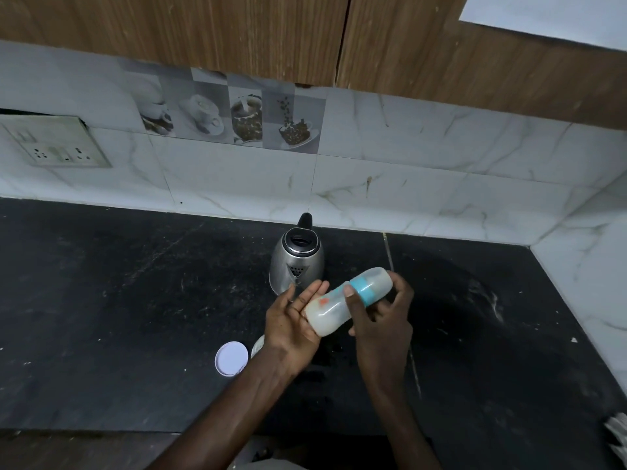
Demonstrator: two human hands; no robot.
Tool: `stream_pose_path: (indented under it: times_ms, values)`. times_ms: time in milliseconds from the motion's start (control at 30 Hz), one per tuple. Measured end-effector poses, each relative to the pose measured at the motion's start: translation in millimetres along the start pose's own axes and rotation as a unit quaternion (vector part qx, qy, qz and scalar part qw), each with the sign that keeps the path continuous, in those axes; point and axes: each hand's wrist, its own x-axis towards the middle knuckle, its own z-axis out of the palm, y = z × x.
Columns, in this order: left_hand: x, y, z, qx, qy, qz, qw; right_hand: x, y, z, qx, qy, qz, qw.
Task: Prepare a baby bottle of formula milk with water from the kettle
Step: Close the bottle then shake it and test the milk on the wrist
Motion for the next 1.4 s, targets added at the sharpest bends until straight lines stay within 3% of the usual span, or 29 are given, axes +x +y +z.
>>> stream_pose_path:
  times_ms: [100,233,367,633,1100,1300,1400]
  values:
    - [-2.0,-1.9,0.7,0.013,0.002,0.005,1.0,6.1,0.6,-3.5,0.027,0.043,0.012,0.999]
    - [-4.5,-4.8,0.7,0.004,0.0,-0.011,1.0,0.0,10.2,-0.3,-0.008,-0.017,0.013,1.0]
    - [-6.2,-7.4,3.2,-0.009,-0.006,-0.018,1.0,-5.4,21.7,2.4,-0.018,-0.029,0.011,0.999]
    - [-7.4,-6.1,-4.3,-0.024,-0.014,-0.024,0.999,-10.3,21.2,1.8,-0.077,-0.177,-0.036,0.981]
    - [-17.0,2.7,-11.9,-0.021,-0.028,-0.016,0.999,-18.5,14.0,9.3,-0.077,-0.17,-0.047,0.981]
    - [-17.5,7.8,-14.9,0.003,-0.008,0.018,1.0,-21.0,2.7,12.9,-0.005,-0.057,-0.052,0.997]
    - [-19.1,8.5,-14.0,0.002,-0.019,0.013,1.0,-22.1,-1.0,13.5,-0.059,-0.127,-0.072,0.988]
